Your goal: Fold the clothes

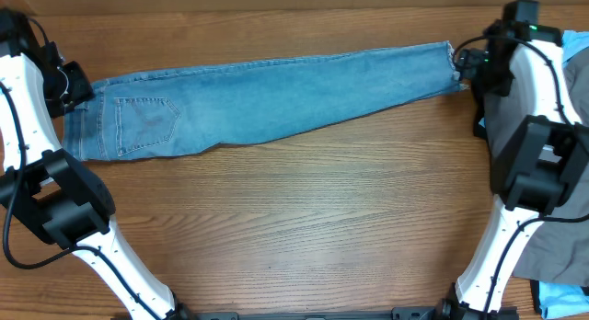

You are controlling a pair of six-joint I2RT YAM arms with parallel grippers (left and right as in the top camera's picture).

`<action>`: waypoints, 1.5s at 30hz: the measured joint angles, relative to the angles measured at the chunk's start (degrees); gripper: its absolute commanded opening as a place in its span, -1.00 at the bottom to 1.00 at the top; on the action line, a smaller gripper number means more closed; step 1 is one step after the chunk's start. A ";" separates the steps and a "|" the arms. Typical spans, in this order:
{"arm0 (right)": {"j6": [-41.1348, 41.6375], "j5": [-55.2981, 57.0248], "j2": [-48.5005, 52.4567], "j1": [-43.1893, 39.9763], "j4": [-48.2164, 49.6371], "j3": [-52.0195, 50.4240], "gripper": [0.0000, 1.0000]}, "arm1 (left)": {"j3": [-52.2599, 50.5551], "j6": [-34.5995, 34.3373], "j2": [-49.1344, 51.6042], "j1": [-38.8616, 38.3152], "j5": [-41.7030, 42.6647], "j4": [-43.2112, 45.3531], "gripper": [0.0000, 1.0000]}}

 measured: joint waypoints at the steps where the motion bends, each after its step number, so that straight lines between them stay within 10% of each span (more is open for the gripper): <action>1: 0.02 -1.77 0.00 -0.81 0.15 0.00 0.57 | 0.02 0.00 0.00 0.02 -0.02 -0.11 0.15; 6: -0.02 -7.28 0.00 -1.60 0.17 0.00 0.57 | 0.02 0.02 0.00 0.04 -0.22 -0.24 1.00; 25: 0.20 -11.80 6.34 -0.83 6.32 0.17 0.57 | 0.02 0.35 0.00 0.04 -1.07 -0.17 1.00; 27: 0.24 -13.73 6.75 -0.70 7.63 0.33 0.44 | 0.02 0.35 0.00 0.04 -1.09 -0.15 1.00; 29: 0.68 -16.81 7.32 -0.24 9.46 0.46 -0.46 | 0.02 0.35 0.00 0.04 -1.09 0.24 1.00; 45: 1.25 -17.66 6.01 -0.15 1.46 0.48 -0.92 | 0.02 0.33 0.00 0.66 -1.03 2.25 1.00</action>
